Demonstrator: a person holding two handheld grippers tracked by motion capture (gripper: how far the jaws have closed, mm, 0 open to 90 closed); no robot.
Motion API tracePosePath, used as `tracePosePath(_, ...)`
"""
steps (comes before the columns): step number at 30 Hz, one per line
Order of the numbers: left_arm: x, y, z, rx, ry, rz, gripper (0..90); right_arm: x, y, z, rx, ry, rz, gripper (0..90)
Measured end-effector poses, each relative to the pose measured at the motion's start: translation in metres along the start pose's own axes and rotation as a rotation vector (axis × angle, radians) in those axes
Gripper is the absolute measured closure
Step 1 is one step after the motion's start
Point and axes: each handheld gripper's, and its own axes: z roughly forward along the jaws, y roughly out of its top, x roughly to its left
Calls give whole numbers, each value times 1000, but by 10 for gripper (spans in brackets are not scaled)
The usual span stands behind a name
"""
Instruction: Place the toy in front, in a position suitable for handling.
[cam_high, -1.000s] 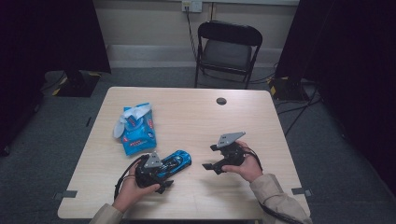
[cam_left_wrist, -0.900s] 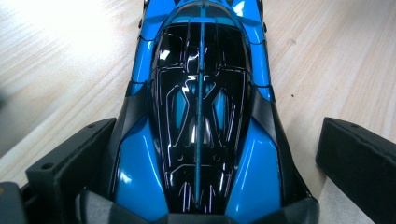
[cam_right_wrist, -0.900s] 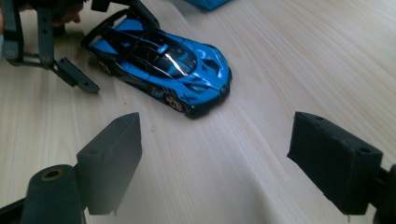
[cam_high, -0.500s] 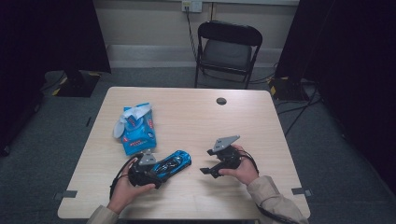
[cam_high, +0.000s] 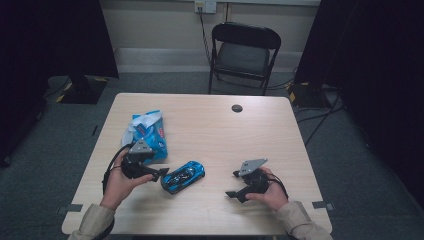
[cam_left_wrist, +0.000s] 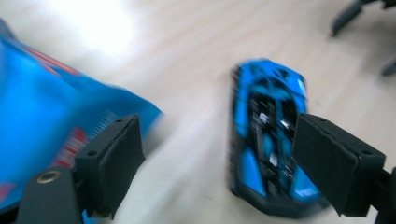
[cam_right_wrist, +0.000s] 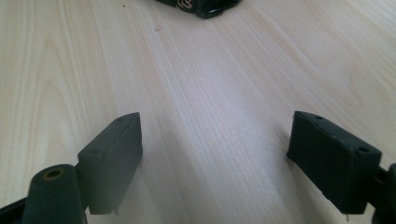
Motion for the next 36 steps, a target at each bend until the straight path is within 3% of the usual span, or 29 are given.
tracePosePath(3, 15, 17, 1, 9, 41, -33, 158, -1, -3, -1, -17, -3, 8, 166)
tracePosePath(8, 35, 35, 2, 10, 78, -54, 168, 2, -6, 0, -26, -24, -23, 166)
tracePosePath(13, 53, 53, 10, 26, 105, -33, 178, 2, -8, -2, -29, -23, -27, 167)
tracePosePath(16, 67, 64, 16, 32, 130, -48, 189, 3, -8, -3, -29, -23, -27, 166)
tracePosePath(20, 83, 71, 27, 55, 173, -85, 202, 3, -9, -3, -30, -22, -28, 165)
tracePosePath(22, 88, 73, 33, 75, 198, -73, 212, 4, -9, -4, -29, -20, -26, 165)
tracePosePath(24, 94, 74, 36, 71, 195, -86, 220, 4, -10, -4, -29, -19, -30, 165)
tracePosePath(26, 100, 76, 38, 65, 225, -96, 224, 5, -11, -5, -28, -15, -25, 165)
tracePosePath(29, 109, 79, 40, 67, 218, -125, 258, 5, -11, -5, -28, -16, -28, 166)
tracePosePath(30, 112, 80, 41, 72, 232, -118, 259, 5, -11, -5, -28, -16, -28, 166)
tracePosePath(33, 117, 79, 45, 81, 271, -108, 373, 5, -11, -5, -30, -18, -26, 165)
tracePosePath(36, 120, 76, 49, 101, 261, -142, 448, 5, -11, -5, -30, -17, -25, 166)
